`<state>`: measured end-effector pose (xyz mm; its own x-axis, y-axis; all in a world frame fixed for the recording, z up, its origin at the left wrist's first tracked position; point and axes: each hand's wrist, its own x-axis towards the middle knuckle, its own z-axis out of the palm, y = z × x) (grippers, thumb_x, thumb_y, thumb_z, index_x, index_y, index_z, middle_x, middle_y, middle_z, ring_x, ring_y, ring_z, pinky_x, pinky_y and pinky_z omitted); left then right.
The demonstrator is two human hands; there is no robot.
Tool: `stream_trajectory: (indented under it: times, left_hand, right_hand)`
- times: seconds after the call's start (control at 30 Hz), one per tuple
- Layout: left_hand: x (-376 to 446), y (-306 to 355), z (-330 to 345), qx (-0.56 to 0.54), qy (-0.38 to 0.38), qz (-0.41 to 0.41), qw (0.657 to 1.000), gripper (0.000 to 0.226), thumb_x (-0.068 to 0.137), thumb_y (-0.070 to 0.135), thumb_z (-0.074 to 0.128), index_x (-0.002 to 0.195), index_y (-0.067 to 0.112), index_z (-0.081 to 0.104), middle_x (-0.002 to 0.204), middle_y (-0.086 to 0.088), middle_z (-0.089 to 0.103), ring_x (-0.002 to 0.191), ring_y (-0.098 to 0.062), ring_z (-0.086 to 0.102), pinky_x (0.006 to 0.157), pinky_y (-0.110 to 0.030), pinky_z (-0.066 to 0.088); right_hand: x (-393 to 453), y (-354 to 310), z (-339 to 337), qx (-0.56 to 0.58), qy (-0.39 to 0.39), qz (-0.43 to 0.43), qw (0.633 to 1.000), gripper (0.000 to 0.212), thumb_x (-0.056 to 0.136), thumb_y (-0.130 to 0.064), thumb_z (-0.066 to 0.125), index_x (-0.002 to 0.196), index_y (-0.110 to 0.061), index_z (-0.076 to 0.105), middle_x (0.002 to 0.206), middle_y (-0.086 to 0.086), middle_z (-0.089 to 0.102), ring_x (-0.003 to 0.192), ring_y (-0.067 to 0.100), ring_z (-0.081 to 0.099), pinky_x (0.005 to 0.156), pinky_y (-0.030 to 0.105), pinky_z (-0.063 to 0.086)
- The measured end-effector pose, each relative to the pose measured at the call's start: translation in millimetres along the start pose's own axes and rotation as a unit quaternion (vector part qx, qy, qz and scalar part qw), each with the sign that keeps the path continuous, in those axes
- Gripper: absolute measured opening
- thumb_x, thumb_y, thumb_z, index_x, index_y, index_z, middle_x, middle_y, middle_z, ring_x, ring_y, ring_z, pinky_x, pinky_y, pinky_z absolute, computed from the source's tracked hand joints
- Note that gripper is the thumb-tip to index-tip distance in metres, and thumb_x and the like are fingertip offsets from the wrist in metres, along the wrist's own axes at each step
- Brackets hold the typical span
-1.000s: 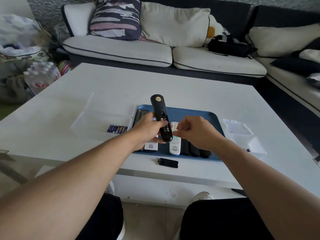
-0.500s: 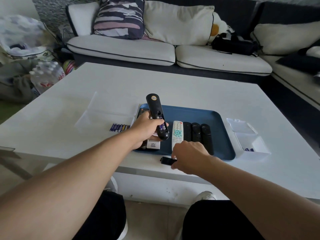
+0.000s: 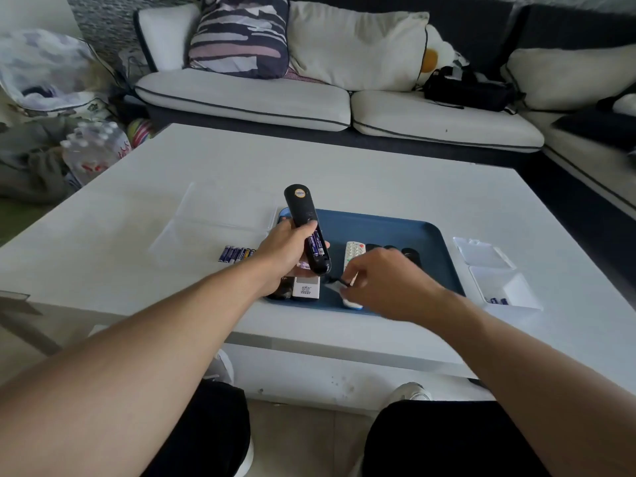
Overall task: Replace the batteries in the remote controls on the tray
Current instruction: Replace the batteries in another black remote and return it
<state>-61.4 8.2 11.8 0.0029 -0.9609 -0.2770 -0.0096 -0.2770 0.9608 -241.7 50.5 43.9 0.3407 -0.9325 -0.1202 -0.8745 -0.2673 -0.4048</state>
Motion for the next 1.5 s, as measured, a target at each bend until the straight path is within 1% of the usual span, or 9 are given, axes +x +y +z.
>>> stream_trajectory:
  times: [0.17, 0.3, 0.47, 0.57, 0.73, 0.97, 1.17, 1.27, 1.5]
  left_hand:
    - [-10.2, 3.5, 1.7, -0.038, -0.062, -0.033, 0.997, 0.033, 0.107, 0.038, 0.043, 0.118, 0.01, 0.058, 0.085, -0.006, 0.077, 0.087, -0.035, 0.074, 0.071, -0.049, 0.062]
    - [-18.1, 7.0, 5.5, -0.055, -0.119, -0.056, 0.99, 0.035, 0.108, 0.035, 0.039, 0.125, 0.01, 0.057, 0.105, -0.017, 0.073, 0.105, -0.047, 0.068, 0.061, -0.049, 0.061]
    - [-23.2, 9.4, 11.7, -0.052, -0.152, -0.063, 0.985, 0.035, 0.109, 0.035, 0.038, 0.128, 0.015, 0.059, 0.116, -0.017, 0.07, 0.096, -0.045, 0.072, 0.058, -0.046, 0.059]
    - [-24.3, 10.4, 13.2, -0.042, -0.169, -0.057, 0.983, 0.034, 0.109, 0.035, 0.037, 0.124, 0.016, 0.061, 0.111, -0.016, 0.074, 0.094, -0.045, 0.072, 0.062, -0.047, 0.059]
    - [-27.6, 12.2, 15.1, -0.058, -0.191, -0.059, 0.978, 0.038, 0.109, 0.037, 0.039, 0.126, 0.011, 0.061, 0.102, -0.012, 0.072, 0.097, -0.047, 0.071, 0.062, -0.047, 0.06]
    - [-28.5, 13.3, 15.3, -0.064, -0.216, -0.08, 0.971, 0.051, 0.102, 0.05, 0.046, 0.127, 0.008, 0.062, 0.104, -0.017, 0.069, 0.098, -0.045, 0.07, 0.069, -0.05, 0.06]
    - [-29.7, 13.9, 15.9, -0.054, -0.218, -0.049, 0.973, 0.032, 0.104, 0.033, 0.052, 0.13, 0.015, 0.057, 0.111, -0.019, 0.07, 0.1, -0.043, 0.072, 0.064, -0.049, 0.062]
    - [-29.7, 12.4, 16.4, -0.043, -0.204, -0.034, 0.977, 0.028, 0.104, 0.025, 0.054, 0.129, 0.016, 0.058, 0.098, -0.014, 0.072, 0.097, -0.043, 0.072, 0.062, -0.049, 0.062]
    - [-31.4, 13.0, 16.7, -0.032, -0.182, -0.028, 0.982, 0.027, 0.104, 0.031, 0.052, 0.127, 0.019, 0.06, 0.106, -0.022, 0.069, 0.096, -0.043, 0.073, 0.058, -0.044, 0.06]
  right_hand:
    - [-0.6, 13.8, -17.9, 0.141, 0.077, 0.012, 0.987, 0.027, 0.087, -0.049, 0.071, 0.073, -0.026, 0.067, 0.058, -0.02, 0.059, 0.048, 0.008, 0.044, 0.055, 0.027, 0.039]
    - [5.1, 18.0, -18.1, 0.214, 0.127, -0.006, 0.969, 0.015, 0.087, -0.038, 0.074, 0.09, -0.027, 0.065, 0.075, -0.007, 0.072, 0.065, 0.017, 0.062, 0.072, 0.04, 0.055]
    - [5.0, 15.9, -14.0, 0.279, 0.146, -0.037, 0.948, 0.033, 0.09, -0.031, 0.074, 0.117, -0.033, 0.054, 0.077, -0.001, 0.075, 0.071, 0.027, 0.064, 0.075, 0.049, 0.056]
    - [4.6, 12.9, -11.7, 0.308, 0.136, -0.046, 0.94, 0.03, 0.089, -0.029, 0.075, 0.113, -0.03, 0.057, 0.078, -0.003, 0.076, 0.063, 0.012, 0.066, 0.069, 0.038, 0.055]
    - [5.5, 11.7, -9.5, 0.304, 0.125, -0.051, 0.943, 0.03, 0.085, -0.022, 0.079, 0.11, -0.028, 0.063, 0.078, -0.009, 0.075, 0.056, 0.0, 0.06, 0.057, 0.012, 0.041]
    - [13.8, 23.8, -5.2, 0.226, 0.163, -0.02, 0.96, 0.037, 0.072, -0.041, 0.087, 0.104, -0.041, 0.069, 0.073, -0.011, 0.057, 0.059, 0.003, 0.048, 0.062, 0.022, 0.04]
    - [11.8, 21.1, -4.4, 0.209, 0.177, -0.01, 0.962, 0.047, 0.067, -0.046, 0.088, 0.102, -0.035, 0.06, 0.075, -0.006, 0.055, 0.063, 0.008, 0.049, 0.061, 0.028, 0.044]
    - [11.8, 21.2, -4.2, 0.201, 0.177, -0.009, 0.963, 0.044, 0.068, -0.046, 0.088, 0.099, -0.034, 0.059, 0.076, -0.007, 0.055, 0.062, 0.007, 0.048, 0.059, 0.025, 0.04]
    - [10.2, 19.4, -2.6, 0.178, 0.175, -0.014, 0.968, 0.036, 0.072, -0.05, 0.084, 0.094, -0.034, 0.06, 0.075, -0.008, 0.054, 0.063, 0.006, 0.047, 0.059, 0.023, 0.038]
